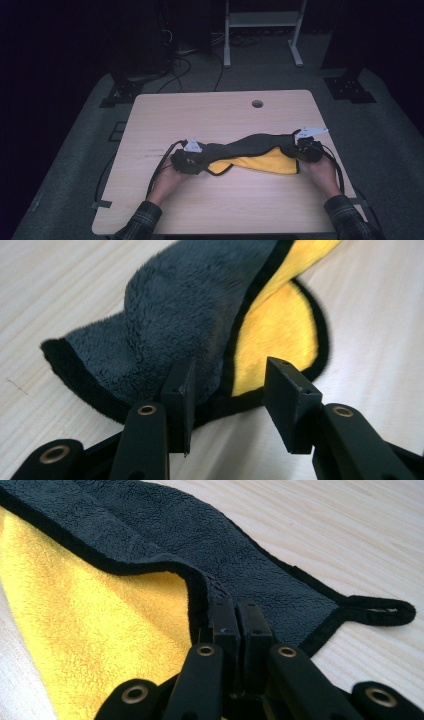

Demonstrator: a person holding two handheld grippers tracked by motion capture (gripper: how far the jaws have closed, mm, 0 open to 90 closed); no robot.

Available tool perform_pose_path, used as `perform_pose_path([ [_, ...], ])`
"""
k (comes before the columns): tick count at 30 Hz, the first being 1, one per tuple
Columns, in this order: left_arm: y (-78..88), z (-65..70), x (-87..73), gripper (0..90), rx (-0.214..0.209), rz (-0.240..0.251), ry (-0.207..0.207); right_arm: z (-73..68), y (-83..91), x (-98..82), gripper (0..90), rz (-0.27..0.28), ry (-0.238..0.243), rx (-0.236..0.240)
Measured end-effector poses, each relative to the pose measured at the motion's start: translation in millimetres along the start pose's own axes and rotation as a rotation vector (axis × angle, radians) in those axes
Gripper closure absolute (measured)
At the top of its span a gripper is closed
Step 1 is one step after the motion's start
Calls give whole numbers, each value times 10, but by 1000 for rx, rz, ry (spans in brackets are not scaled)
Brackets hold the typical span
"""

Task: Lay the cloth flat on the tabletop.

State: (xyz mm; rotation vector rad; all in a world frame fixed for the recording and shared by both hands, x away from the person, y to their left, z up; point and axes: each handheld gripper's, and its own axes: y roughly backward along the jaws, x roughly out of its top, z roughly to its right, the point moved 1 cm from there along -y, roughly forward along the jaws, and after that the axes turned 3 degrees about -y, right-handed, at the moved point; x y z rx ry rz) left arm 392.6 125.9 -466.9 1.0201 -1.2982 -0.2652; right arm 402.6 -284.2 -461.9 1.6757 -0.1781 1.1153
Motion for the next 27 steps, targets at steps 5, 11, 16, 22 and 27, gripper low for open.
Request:
perform_pose_path([
  [5, -74, -90, -24, 583, 11, 8, 41, -3, -13, -9, 871, -8, 2, 0],
  [11, -70, -118, -33, 728, 40, 4, 45, -8, -16, -12, 872, -10, 2, -1],
  [16, -47, -129, -23, 821, 38, 3, 50, -5, 6, -5, 872, 0, 0, 0],
  [22, 220, -185, 40, 838, 24, 112, 90, 4, 140, 52, 872, 55, -6, 14],
  [27, 531, -260, 94, 843, 49, 236, 133, -12, 276, 130, 873, 108, -10, 38],
])
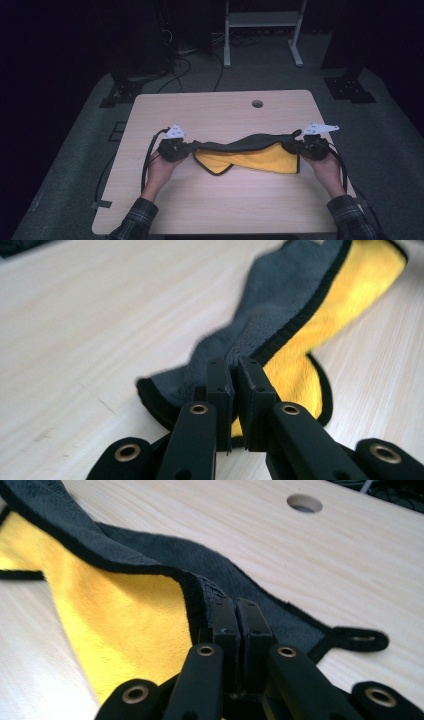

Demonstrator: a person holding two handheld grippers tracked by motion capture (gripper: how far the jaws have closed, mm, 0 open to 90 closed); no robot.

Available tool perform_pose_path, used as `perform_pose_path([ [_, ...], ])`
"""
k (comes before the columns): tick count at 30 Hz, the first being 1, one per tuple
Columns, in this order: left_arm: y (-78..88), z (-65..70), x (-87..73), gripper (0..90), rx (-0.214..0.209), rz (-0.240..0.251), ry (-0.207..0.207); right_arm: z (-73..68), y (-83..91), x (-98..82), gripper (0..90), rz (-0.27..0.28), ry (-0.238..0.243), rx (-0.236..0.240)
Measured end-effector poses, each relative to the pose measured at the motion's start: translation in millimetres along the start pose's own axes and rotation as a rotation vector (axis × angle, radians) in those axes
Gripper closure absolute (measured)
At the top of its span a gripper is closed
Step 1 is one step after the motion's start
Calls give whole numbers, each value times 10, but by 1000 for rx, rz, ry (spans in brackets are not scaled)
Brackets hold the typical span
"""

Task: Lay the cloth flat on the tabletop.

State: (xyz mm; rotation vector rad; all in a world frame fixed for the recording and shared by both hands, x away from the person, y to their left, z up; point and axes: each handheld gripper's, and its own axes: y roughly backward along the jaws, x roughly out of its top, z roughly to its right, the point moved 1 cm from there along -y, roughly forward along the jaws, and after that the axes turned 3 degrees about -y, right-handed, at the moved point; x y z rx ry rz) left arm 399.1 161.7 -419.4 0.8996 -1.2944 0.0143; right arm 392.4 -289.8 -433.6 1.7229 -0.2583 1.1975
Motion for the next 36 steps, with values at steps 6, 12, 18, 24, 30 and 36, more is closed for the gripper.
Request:
perform_pose_path([
  [6, 187, -74, 116, 842, 37, 69, 8, -32, 169, 190, 873, 77, 1, 16],
  [12, 341, -110, 287, 842, 68, 127, -7, -49, 249, 390, 873, 143, 8, 17],
  [18, 536, -46, 374, 842, 72, 182, -22, -116, 446, 519, 873, 211, 28, 32],
  [24, 849, 143, 418, 842, 77, 225, -52, -312, 723, 558, 874, 256, 93, 45],
  [30, 1172, 272, 479, 843, 92, 289, -65, -516, 1036, 598, 874, 299, 154, 52],
  [36, 1679, 542, 657, 843, 119, 387, -142, -831, 1530, 717, 874, 385, 233, 53],
])
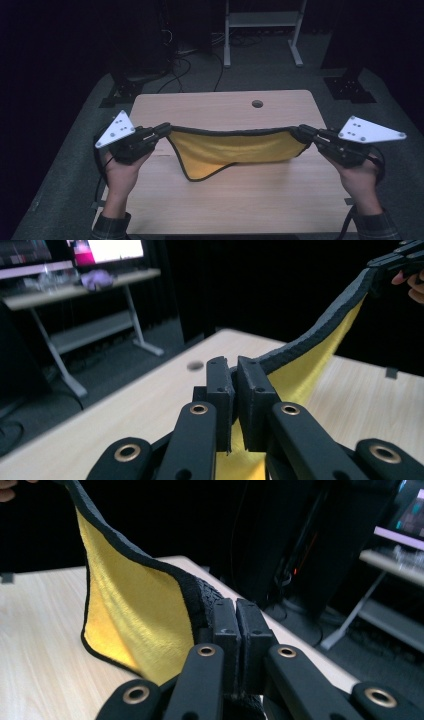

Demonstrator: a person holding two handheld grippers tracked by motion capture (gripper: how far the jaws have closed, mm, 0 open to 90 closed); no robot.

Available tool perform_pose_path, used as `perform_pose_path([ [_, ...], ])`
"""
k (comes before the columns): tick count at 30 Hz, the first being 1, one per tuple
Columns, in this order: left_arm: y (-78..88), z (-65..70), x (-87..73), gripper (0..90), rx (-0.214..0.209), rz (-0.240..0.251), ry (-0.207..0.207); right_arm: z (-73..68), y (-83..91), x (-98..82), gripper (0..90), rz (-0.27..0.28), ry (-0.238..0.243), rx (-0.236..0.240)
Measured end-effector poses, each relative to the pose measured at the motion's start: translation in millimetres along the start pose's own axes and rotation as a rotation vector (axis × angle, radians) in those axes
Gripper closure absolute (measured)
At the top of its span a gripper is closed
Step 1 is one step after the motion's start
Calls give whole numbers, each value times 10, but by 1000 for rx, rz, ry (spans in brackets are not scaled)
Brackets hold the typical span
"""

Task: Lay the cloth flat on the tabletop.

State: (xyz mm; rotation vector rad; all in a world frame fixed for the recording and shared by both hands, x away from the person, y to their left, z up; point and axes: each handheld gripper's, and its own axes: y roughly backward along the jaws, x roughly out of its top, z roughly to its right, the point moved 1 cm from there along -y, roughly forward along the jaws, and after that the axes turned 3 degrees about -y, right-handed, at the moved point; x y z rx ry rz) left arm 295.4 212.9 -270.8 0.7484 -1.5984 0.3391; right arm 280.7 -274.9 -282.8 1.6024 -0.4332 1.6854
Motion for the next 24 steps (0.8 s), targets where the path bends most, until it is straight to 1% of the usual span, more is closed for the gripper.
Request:
perform_pose_path([
  [3, 170, 79, 144, 843, 9, 48, -24, -131, 176, 163, 875, 51, 48, 0],
  [5, 226, 111, 182, 843, 14, 66, -31, -189, 253, 230, 875, 75, 65, 2],
  [6, 229, 112, 182, 843, 11, 60, -27, -207, 271, 244, 875, 84, 68, 4],
  [8, 189, 96, 133, 842, 12, 31, -24, -211, 256, 233, 874, 72, 68, 5],
  [10, 96, 57, 27, 842, 5, -9, -7, -175, 181, 159, 874, 46, 51, 7],
  [11, 96, 57, 27, 842, 5, -9, -7, -175, 181, 159, 874, 46, 51, 7],
  [12, -24, 0, -108, 842, -3, -61, 16, -112, 57, 29, 874, 4, 23, 12],
  [13, -24, 0, -108, 842, -3, -61, 16, -112, 57, 29, 874, 4, 23, 12],
  [14, -89, -31, -180, 842, -6, -82, 29, -58, -52, -80, 874, -37, 0, 16],
  [15, -156, -58, -255, 842, -12, -101, 52, -58, -52, -80, 874, -37, 0, 16],
  [16, -288, -114, -401, 842, -23, -141, 78, 1, -171, -208, 874, -75, -24, 18],
  [17, -351, -141, -470, 842, -33, -164, 87, 27, -230, -269, 874, -95, -30, 19],
  [18, -351, -141, -470, 842, -33, -164, 87, 51, -288, -328, 874, -113, -33, 20],
  [19, -417, -163, -538, 842, -36, -179, 97, 51, -288, -328, 874, -113, -33, 20],
  [20, -494, -186, -618, 842, -40, -198, 111, 95, -410, -445, 874, -145, -50, 19],
  [21, -537, -198, -662, 842, -41, -210, 115, 95, -410, -445, 874, -145, -50, 19],
  [22, -607, -215, -725, 842, -44, -221, 125, 111, -449, -478, 874, -154, -57, 18],
  [23, -693, -233, -795, 842, -44, -237, 131, 153, -551, -553, 874, -174, -65, 16],
  [24, -693, -233, -795, 841, -44, -237, 131, 153, -551, -553, 874, -174, -65, 16],
])
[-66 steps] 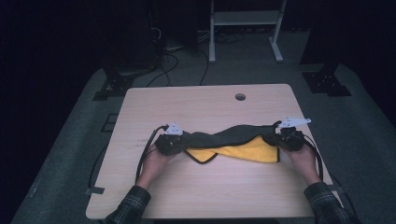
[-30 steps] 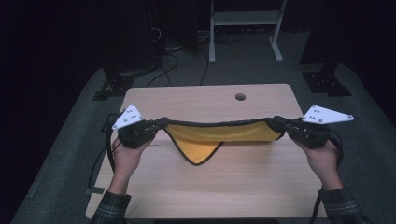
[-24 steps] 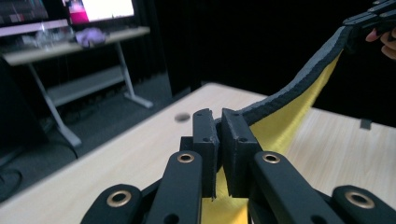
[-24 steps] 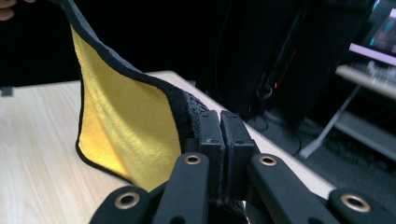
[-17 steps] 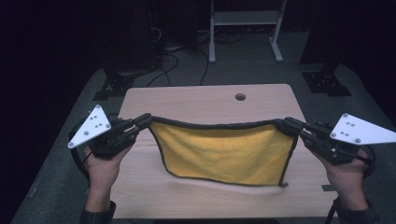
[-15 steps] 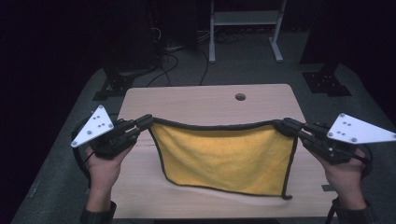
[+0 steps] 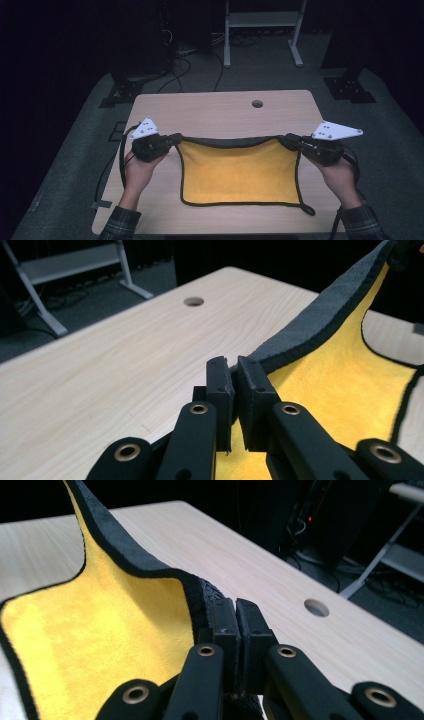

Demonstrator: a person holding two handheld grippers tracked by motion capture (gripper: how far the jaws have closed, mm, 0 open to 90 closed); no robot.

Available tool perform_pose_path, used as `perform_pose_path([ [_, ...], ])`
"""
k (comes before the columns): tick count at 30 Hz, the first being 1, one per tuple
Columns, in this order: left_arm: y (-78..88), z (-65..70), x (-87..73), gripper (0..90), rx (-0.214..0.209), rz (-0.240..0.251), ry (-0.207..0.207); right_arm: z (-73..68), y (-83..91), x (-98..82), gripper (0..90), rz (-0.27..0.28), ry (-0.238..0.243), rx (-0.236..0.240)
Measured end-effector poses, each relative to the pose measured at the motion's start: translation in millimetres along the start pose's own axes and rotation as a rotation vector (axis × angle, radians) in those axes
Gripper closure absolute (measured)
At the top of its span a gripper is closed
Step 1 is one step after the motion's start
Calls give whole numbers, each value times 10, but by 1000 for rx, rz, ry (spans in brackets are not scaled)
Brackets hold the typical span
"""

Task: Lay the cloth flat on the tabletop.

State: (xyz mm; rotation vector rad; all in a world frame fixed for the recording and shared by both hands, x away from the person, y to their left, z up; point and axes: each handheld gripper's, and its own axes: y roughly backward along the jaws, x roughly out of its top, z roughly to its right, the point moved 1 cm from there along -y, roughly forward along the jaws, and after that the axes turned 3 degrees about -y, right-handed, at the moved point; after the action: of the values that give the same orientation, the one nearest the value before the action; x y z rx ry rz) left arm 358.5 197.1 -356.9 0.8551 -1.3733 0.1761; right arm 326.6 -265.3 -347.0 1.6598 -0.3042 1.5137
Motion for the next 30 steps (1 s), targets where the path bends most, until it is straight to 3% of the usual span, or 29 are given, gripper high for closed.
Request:
perform_pose_path([
  [5, -249, -70, -117, 841, 13, -32, 14, 89, -205, -78, 874, -37, -14, -11],
  [18, -516, -259, -212, 839, 58, -60, 48, 376, -651, -230, 872, -83, -67, -48],
  [26, -761, -456, -269, 838, 80, -73, 87, 572, -907, -329, 866, -119, -100, -60],
  [30, -934, -564, -298, 838, 92, -114, 95, 721, -1092, -398, 866, -148, -134, -69],
])
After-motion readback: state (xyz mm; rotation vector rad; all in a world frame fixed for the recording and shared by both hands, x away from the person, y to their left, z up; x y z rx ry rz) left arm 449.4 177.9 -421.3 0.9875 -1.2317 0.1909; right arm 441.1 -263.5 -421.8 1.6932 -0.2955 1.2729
